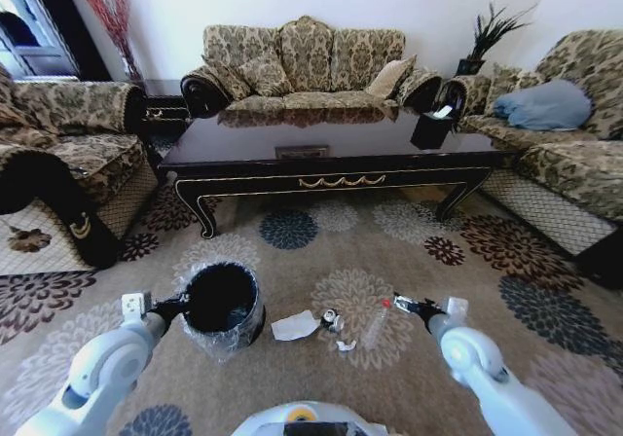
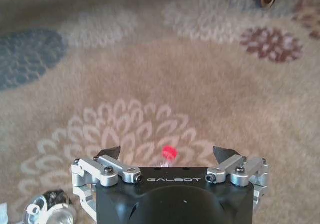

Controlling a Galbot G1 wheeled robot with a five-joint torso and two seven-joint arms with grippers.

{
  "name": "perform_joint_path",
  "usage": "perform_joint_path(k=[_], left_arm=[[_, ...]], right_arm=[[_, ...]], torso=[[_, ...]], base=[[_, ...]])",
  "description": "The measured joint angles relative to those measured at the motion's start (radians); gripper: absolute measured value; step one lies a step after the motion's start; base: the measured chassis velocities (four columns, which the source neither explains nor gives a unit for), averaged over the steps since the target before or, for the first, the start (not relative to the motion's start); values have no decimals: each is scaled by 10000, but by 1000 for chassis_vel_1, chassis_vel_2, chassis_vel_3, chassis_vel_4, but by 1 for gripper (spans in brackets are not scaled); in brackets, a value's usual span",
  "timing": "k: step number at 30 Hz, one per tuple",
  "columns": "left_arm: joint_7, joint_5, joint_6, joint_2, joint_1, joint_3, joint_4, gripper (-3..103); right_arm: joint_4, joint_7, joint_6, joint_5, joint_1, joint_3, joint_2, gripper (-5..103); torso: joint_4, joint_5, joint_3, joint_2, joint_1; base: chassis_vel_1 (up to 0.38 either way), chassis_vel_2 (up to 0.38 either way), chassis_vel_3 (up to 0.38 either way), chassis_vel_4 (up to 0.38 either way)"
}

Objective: Move to the front of the table and pick up the trash from the floor, then place it into the trash bin.

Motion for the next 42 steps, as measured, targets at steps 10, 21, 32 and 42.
perform_joint_path(k=[10,21,32,42], left_arm=[[-52,-18,-6,29,217,-79,-281,4],[-71,-56,-12,77,117,-57,-145,4],[-52,-146,-12,134,92,-78,38,4],[-22,-256,-12,247,84,-104,43,4]], right_arm=[[-2110,1009,-536,870,2693,-2266,340,100],[-4170,1524,-745,807,3568,-2983,978,100],[-5153,1969,-695,782,3898,-3175,2102,100],[-5548,1675,-640,370,3922,-2907,2492,93]], torso=[[4,-3,0,0,0],[-2,-3,-1,0,0],[1,-4,0,0,0],[1,-2,0,0,0]], base=[[0,0,0,0],[0,0,0,0],[0,0,0,0],[0,0,0,0]])
